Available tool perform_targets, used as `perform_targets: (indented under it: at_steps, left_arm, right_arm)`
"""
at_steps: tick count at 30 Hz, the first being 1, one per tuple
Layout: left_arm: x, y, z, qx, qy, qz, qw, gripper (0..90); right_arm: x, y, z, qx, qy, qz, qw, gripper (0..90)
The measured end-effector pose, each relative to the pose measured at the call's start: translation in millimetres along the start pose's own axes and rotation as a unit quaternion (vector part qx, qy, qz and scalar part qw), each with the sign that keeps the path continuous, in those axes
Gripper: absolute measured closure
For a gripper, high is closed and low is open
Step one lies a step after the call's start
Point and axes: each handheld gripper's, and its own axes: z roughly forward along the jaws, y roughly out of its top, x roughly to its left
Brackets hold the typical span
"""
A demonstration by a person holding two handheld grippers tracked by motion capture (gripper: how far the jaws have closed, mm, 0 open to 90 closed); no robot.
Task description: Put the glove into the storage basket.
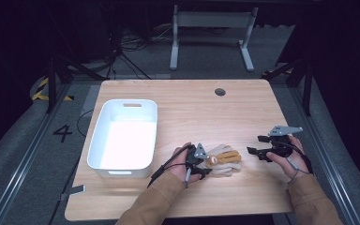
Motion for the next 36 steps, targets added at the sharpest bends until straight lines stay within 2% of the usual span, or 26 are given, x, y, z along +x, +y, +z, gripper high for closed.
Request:
perform_targets:
  at_steps: [1, 2, 3, 4, 5, 6, 7, 9, 12, 23, 27, 29, 33, 34, 36]
  left_arm:
    - [-0.6, 0.1, 0.1, -0.002, 0.005, -0.005, 1.0000, 58.5]
    - [-1.0, 0.0, 0.1, -0.004, 0.008, -0.008, 0.9999, 58.5]
    - [-0.7, -0.8, -0.2, -0.007, 0.009, -0.015, 0.9998, 63.2]
    - [-0.7, -0.8, -0.2, -0.007, 0.009, -0.015, 0.9998, 64.6]
    - [0.1, -2.0, -0.3, -0.014, 0.005, -0.027, 0.9995, 65.9]
    - [0.1, -2.0, -0.3, -0.014, 0.005, -0.027, 0.9995, 66.8]
    - [1.4, -3.1, -0.3, -0.020, 0.004, -0.038, 0.9991, 67.5]
    - [2.0, -3.1, -0.4, -0.021, 0.001, -0.040, 0.9990, 68.6]
    - [2.7, -4.1, 0.2, -0.027, -0.002, -0.045, 0.9986, 69.2]
    - [5.3, -3.0, -3.1, -0.020, -0.013, -0.061, 0.9979, 69.7]
    - [5.9, -2.4, -5.4, -0.027, -0.016, -0.064, 0.9975, 69.8]
    - [6.7, -1.2, -8.9, -0.030, -0.022, -0.074, 0.9966, 69.8]
    - [6.6, 1.5, -14.6, -0.034, -0.026, -0.078, 0.9960, 69.8]
    - [6.1, 3.0, -18.2, -0.036, -0.029, -0.087, 0.9951, 69.8]
    - [6.3, 5.4, -22.7, -0.036, -0.028, -0.092, 0.9948, 69.8]
  right_arm:
    - [0.6, 0.0, 0.3, 0.002, 0.000, -0.001, 1.0000, 25.3]
    - [0.6, 0.0, 0.3, 0.002, 0.000, -0.001, 1.0000, 25.3]
    - [0.8, 0.0, 0.8, 0.003, -0.001, -0.001, 1.0000, 25.3]
    - [0.8, 0.0, 0.8, 0.003, -0.001, -0.001, 1.0000, 25.3]
    - [0.9, 0.0, 0.9, 0.004, -0.002, -0.002, 1.0000, 25.3]
    - [0.7, 0.0, 0.8, 0.003, -0.001, -0.001, 1.0000, 25.3]
    - [0.4, 0.0, 0.6, 0.003, 0.000, -0.001, 1.0000, 25.3]
    - [-0.7, -0.5, 0.0, 0.001, -0.001, 0.001, 1.0000, 25.4]
    - [-2.2, -1.6, -0.8, 0.002, -0.004, 0.004, 1.0000, 25.4]
    - [-3.5, -1.2, -2.9, -0.002, -0.004, 0.005, 1.0000, 25.5]
    - [-4.6, -1.2, -4.1, -0.004, -0.006, 0.006, 1.0000, 25.5]
    - [-5.1, -1.5, -4.4, -0.005, -0.005, 0.006, 1.0000, 25.5]
    - [-6.5, -1.2, -5.6, -0.007, -0.007, 0.008, 0.9999, 25.5]
    - [-7.2, -0.8, -6.4, -0.008, -0.007, 0.009, 0.9999, 25.5]
    - [-8.7, -0.4, -7.3, -0.009, -0.008, 0.008, 0.9999, 25.5]
